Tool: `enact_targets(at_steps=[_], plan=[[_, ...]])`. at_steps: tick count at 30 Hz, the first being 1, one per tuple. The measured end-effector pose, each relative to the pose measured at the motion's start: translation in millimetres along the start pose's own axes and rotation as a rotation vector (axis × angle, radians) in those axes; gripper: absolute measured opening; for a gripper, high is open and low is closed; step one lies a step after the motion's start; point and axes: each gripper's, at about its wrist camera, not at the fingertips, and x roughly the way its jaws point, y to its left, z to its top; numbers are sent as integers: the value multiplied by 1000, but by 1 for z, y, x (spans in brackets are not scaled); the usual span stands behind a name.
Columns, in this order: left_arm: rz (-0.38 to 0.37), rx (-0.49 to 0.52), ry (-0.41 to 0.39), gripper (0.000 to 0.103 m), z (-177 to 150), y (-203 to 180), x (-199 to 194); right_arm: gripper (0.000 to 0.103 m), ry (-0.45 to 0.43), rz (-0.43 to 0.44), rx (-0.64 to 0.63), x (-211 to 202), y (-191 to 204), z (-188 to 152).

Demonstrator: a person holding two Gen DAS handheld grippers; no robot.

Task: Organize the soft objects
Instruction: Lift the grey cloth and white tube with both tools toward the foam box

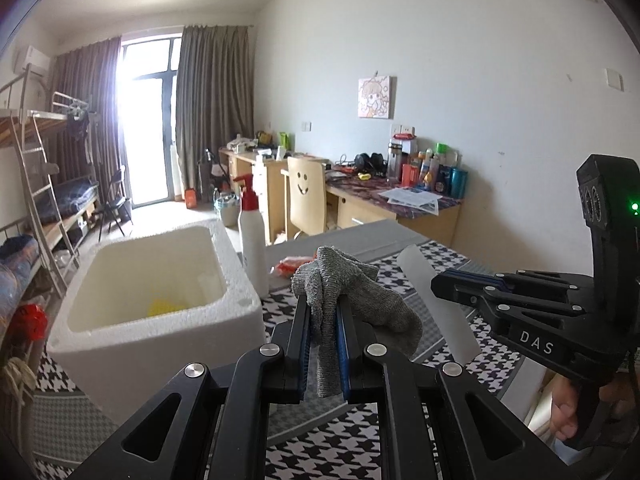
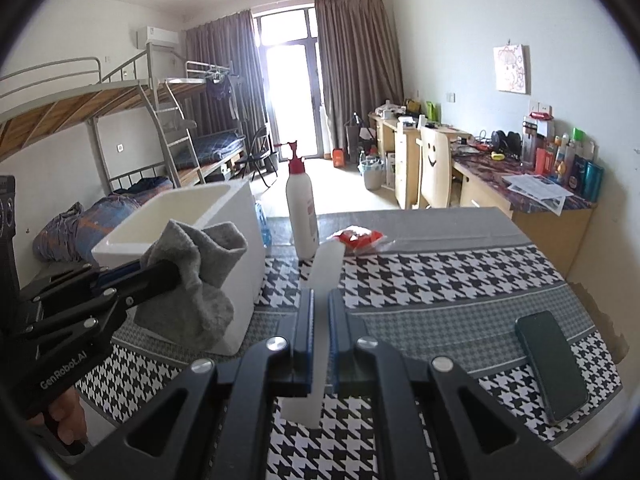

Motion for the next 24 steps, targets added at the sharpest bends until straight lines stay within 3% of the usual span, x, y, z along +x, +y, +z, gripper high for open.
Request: enact_targets(at_steps=[24], plan=[[42, -3, -75, 12, 34, 12, -5, 9, -86, 30, -12, -5, 3, 30]])
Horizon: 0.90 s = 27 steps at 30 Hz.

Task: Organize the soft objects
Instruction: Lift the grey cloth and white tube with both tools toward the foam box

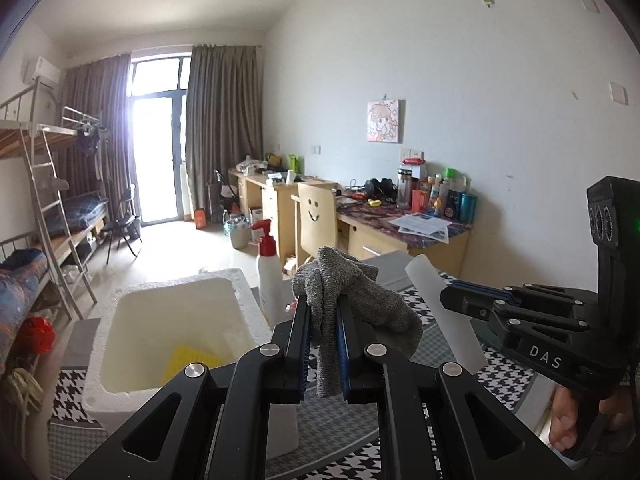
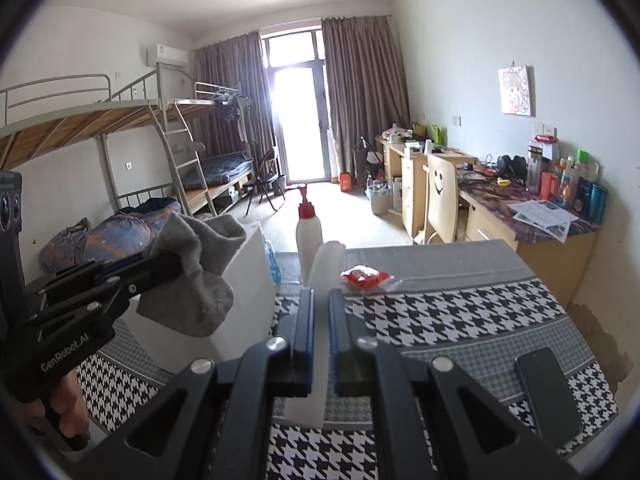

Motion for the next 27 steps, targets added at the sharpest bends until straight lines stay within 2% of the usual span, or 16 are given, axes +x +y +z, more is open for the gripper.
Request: enact_targets(at_steps=[13, 27], plan=[[80, -24, -34, 13, 12, 17, -2, 9, -6, 48, -46, 12, 15, 15], [193, -63, -56, 12, 11, 46, -11, 9, -16, 129, -74, 28, 38, 27]])
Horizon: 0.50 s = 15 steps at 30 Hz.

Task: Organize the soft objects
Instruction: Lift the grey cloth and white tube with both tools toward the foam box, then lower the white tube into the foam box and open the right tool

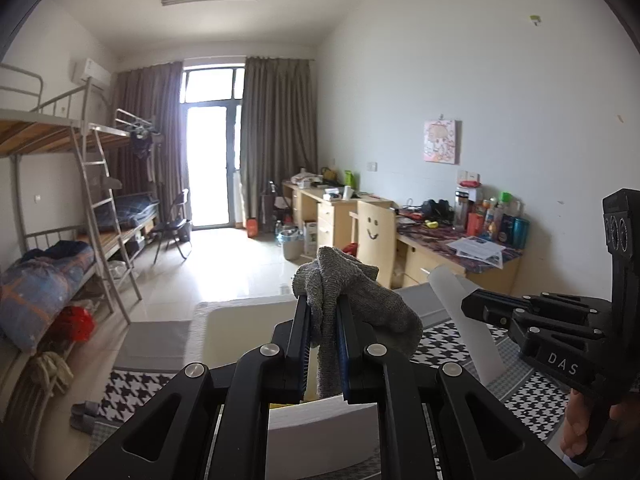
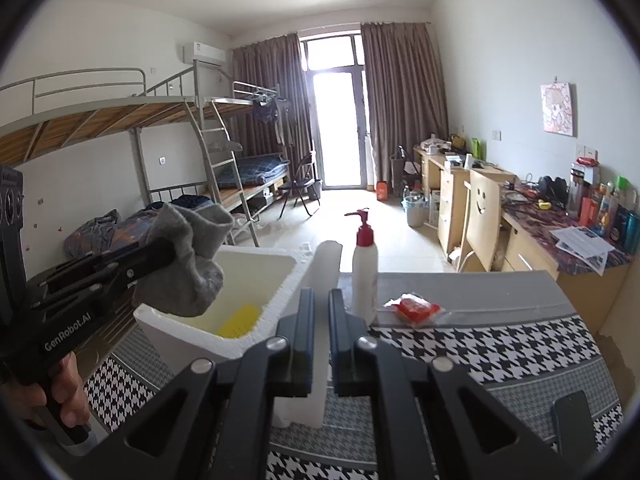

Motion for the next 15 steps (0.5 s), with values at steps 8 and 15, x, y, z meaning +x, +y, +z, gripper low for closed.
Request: enact_targets(at_steps=[8, 15], plan=[[62, -11, -2, 12, -2, 16, -4, 9, 7, 49, -12, 14, 13, 7], [103, -30, 5, 12, -4, 27, -4, 9, 19, 76, -30, 24, 25, 13]])
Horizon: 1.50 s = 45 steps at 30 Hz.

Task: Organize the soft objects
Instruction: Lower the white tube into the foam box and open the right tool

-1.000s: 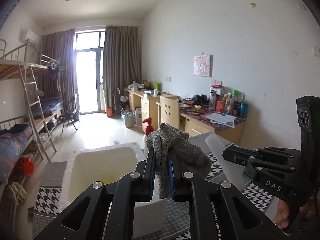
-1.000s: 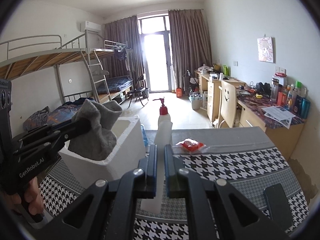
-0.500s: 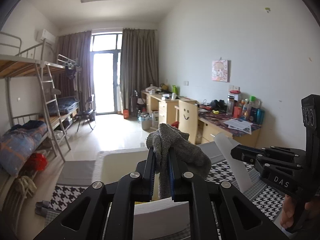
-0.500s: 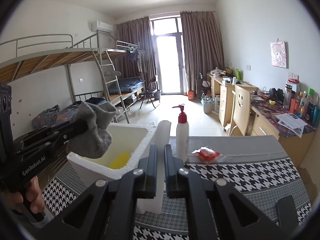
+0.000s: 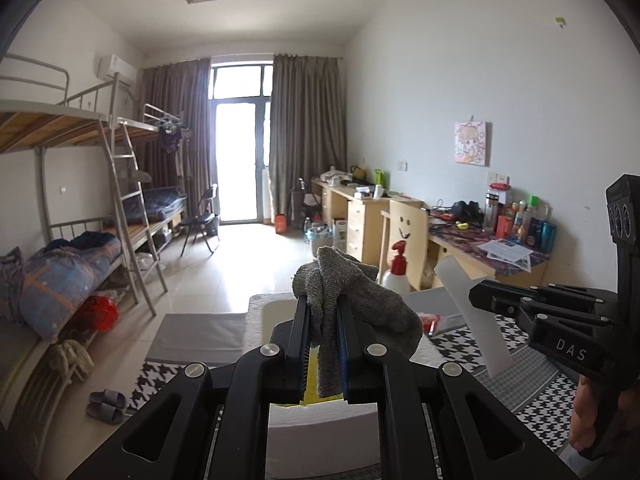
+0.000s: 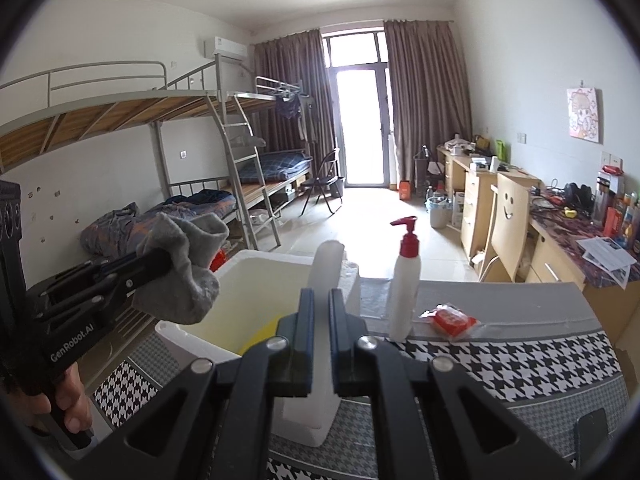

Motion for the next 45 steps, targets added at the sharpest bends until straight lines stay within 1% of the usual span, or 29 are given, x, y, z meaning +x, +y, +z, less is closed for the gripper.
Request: enact_targets(at_steps=[6, 19, 31, 43, 44, 45], plan=[[40, -12, -2, 13, -2, 11, -2, 9, 5, 8, -11, 9, 4, 5], [101, -51, 3, 13, -7, 35, -8, 9, 44, 29, -48, 35, 20, 12], [138, -77, 11, 13, -12, 52, -10, 9, 86, 37, -71, 57, 32, 14], [156, -105, 15, 12, -17, 63, -11, 9, 160, 49, -72, 84, 38, 11], [156, -105, 16, 12, -17, 64, -10, 9, 160, 50, -68, 84, 37, 11], [156, -105, 17, 12, -17, 64, -10, 12, 163, 51, -64, 85, 36, 11]])
